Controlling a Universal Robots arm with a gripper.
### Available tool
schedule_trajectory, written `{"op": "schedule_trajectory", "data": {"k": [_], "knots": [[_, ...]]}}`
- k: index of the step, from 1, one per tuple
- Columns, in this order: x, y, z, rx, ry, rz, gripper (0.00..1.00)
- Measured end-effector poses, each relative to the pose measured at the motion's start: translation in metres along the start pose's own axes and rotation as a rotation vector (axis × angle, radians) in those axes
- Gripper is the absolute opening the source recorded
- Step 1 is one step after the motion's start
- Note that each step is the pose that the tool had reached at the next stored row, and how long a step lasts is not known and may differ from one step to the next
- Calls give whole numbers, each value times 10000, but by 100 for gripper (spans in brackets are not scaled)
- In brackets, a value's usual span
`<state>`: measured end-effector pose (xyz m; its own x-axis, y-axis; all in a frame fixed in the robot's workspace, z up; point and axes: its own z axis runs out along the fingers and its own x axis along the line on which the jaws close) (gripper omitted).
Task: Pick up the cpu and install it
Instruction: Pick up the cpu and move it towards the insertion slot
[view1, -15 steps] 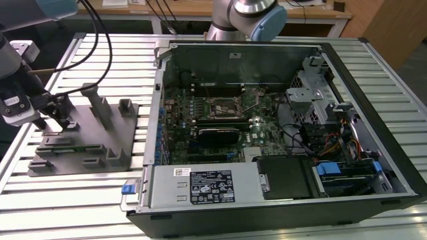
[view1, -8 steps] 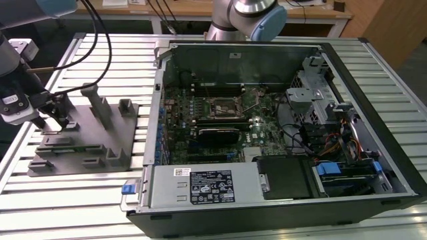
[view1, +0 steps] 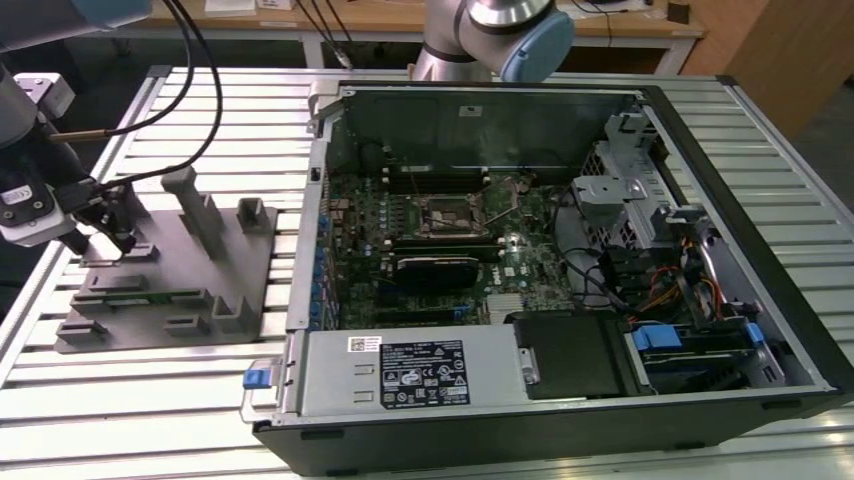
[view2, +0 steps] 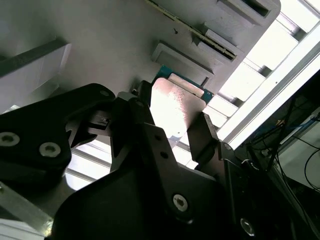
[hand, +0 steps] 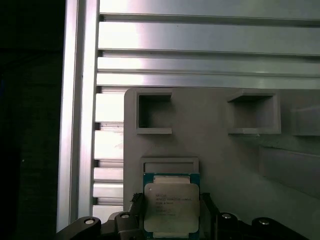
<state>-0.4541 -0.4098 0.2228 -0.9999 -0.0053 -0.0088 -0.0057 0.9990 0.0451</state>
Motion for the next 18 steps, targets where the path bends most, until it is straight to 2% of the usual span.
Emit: {"op": "schedule_trajectory", "data": {"k": [18], "knots": [[0,2,-51,-7,1,0,53]]}}
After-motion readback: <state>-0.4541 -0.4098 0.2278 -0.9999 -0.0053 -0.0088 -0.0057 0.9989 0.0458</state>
